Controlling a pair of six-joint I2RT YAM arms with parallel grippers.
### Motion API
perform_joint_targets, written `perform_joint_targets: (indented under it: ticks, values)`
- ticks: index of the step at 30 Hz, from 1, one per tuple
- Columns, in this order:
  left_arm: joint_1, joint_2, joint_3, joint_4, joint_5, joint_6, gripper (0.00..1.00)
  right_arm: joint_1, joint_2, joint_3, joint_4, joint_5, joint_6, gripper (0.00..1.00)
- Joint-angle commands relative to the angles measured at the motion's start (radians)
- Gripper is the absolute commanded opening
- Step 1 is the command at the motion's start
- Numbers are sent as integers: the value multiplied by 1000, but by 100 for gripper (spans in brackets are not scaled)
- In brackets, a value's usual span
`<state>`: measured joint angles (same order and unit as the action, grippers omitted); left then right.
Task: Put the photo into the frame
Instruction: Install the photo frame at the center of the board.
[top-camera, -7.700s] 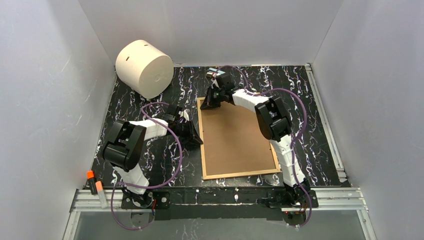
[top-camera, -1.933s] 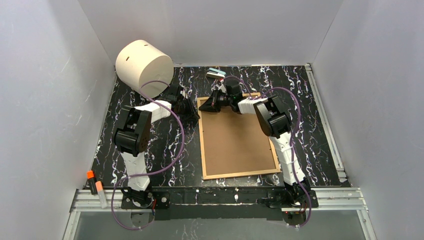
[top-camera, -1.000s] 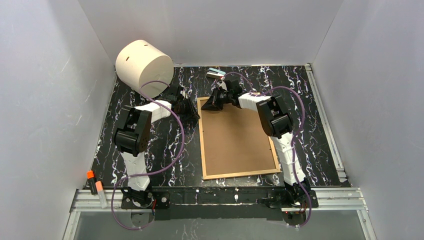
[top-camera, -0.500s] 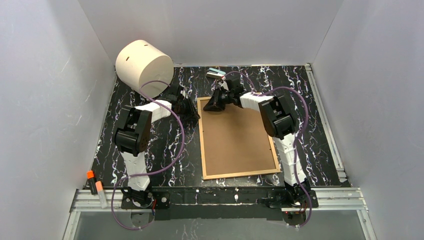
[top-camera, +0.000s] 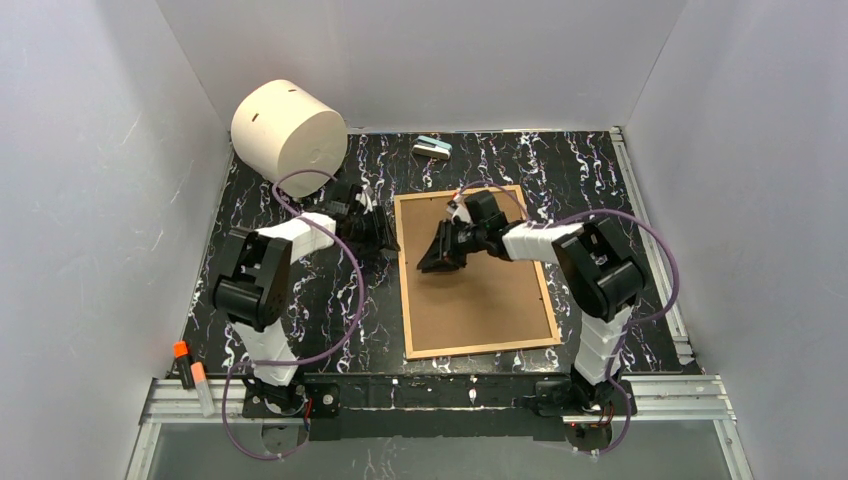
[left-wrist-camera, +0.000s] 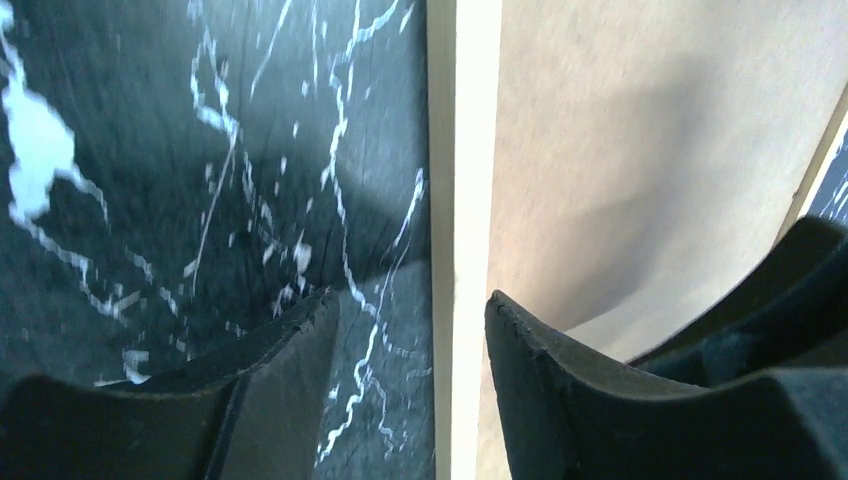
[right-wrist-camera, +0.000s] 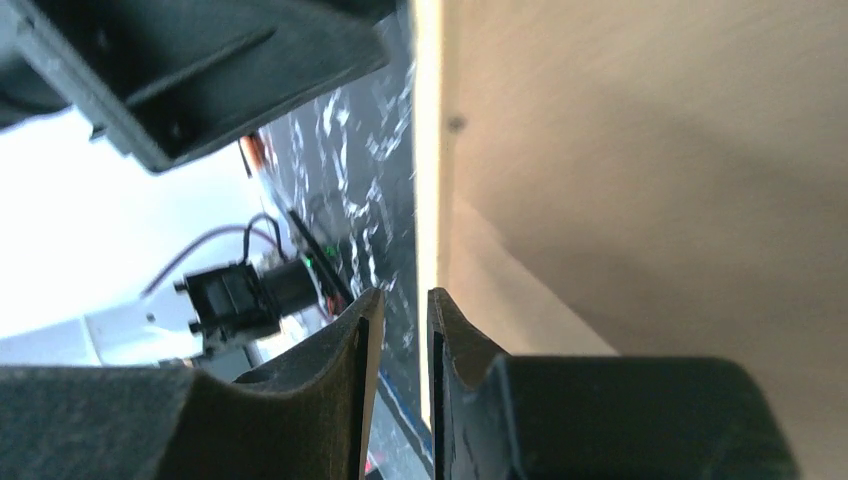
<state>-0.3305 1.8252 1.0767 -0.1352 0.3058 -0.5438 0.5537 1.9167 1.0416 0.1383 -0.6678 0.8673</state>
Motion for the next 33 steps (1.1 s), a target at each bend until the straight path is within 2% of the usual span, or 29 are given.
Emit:
perform_joint_targets:
  ticks: [1,4,6,10,16,33]
  values:
    - [-7,-73,-139,-110,3,5,55,115,-106,-75,147,5,58,31]
    - [-26,-109,-204,-77,51,-22,55,167,-117,-124,200,13,100,26]
    - [-51,-125,-244,-50,68,-40,52,192,-114,-147,242,15,126,19]
    - [-98,-140,-320,21,80,-76,43,221,-111,-174,253,65,146,12]
    - [-130,-150,-401,116,69,-143,32,236,-115,-234,240,110,174,10]
    - [-145,-120,-494,121,-19,-156,24,255,-101,-268,286,187,183,7]
